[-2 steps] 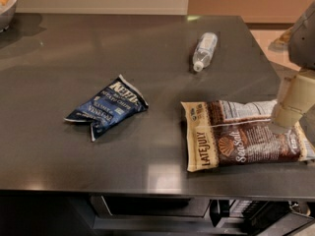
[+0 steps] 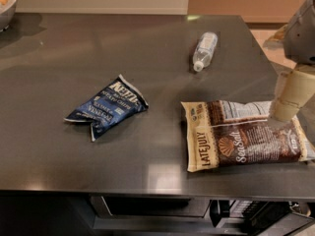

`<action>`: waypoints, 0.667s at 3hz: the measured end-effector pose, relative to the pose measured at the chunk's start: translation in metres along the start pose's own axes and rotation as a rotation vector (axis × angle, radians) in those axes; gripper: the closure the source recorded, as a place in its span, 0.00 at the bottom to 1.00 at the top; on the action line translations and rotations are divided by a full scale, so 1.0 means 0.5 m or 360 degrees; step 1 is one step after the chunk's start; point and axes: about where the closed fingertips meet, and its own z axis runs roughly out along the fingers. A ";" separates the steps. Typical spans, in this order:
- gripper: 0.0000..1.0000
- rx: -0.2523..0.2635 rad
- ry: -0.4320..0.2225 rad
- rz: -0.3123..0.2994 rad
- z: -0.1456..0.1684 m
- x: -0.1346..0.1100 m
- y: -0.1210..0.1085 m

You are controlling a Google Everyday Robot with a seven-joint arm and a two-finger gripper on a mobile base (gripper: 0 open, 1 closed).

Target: Place blue plastic bottle upright

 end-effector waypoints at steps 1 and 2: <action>0.00 -0.0034 -0.0026 -0.0130 0.031 -0.008 -0.064; 0.00 -0.0023 -0.0042 -0.0223 0.063 -0.018 -0.136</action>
Offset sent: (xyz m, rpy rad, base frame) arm 0.1199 -0.0061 -0.0214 -0.0245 -0.0092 0.2137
